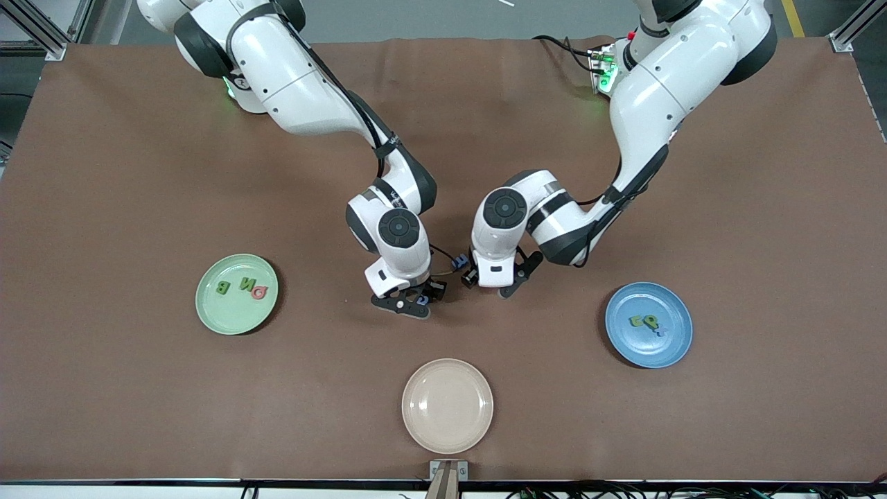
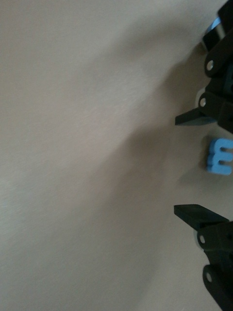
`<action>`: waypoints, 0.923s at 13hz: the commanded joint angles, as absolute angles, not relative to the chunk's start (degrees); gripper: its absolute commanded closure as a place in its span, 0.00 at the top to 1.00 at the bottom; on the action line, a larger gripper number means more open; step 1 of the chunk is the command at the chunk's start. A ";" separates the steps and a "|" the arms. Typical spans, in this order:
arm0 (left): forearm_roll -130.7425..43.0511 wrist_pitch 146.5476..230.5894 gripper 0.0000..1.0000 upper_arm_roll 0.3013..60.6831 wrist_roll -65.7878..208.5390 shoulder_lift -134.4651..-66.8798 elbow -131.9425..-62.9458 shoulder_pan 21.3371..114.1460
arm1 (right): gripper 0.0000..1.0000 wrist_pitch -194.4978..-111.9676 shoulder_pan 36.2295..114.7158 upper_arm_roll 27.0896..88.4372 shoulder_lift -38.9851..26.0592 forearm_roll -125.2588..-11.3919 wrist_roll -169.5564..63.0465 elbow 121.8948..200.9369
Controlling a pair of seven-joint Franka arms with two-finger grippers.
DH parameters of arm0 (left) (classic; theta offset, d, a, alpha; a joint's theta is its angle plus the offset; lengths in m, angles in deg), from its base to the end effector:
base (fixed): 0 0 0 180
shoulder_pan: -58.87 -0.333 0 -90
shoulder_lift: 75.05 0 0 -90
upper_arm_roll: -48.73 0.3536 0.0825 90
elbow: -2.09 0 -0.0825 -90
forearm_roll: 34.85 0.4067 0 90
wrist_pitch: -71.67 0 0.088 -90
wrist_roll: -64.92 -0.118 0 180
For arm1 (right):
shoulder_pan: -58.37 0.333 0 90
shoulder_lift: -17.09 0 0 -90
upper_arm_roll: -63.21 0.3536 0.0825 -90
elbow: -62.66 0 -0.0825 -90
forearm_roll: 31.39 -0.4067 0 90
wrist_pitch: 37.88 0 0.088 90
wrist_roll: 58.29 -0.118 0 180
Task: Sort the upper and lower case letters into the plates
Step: 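Grasp the blue m with the left gripper while the right grasps blue c, then drop the m in the blue plate while the right gripper drops c in green plate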
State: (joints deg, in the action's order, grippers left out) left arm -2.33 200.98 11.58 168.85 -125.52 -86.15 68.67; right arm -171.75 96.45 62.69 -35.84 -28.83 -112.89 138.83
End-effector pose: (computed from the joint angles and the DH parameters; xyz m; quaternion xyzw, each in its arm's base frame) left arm 0.5816 -0.4712 0.2059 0.9158 0.4004 -0.0160 0.0272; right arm 0.6314 0.4864 0.1776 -0.9902 0.1314 -0.0435 0.0159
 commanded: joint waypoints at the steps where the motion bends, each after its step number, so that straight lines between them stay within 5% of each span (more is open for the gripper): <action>1: -3.30 200.78 0.71 12.08 169.60 -126.82 -83.60 70.55 | 0.59 -172.52 97.13 61.98 -36.88 -28.40 -112.69 137.19; 4: -3.30 200.87 0.70 12.17 171.44 -127.25 -82.64 72.31 | 0.48 -173.75 97.13 61.89 -37.23 -28.40 -112.69 137.19; 8: -3.30 200.87 0.70 12.17 172.59 -128.93 -80.70 73.55 | 0.02 -173.67 97.13 61.89 -37.23 -28.49 -112.69 137.80; 12: -3.21 200.87 0.74 12.25 173.91 -129.63 -80.79 73.72 | 0.00 -171.57 92.76 61.81 -33.64 -28.75 -105.87 141.55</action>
State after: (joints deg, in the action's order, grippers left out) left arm -2.36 200.99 11.67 173.13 -128.67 -82.40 72.70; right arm -172.79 95.74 61.48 -36.12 -28.69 -110.77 138.34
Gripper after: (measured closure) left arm 0.273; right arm 0.648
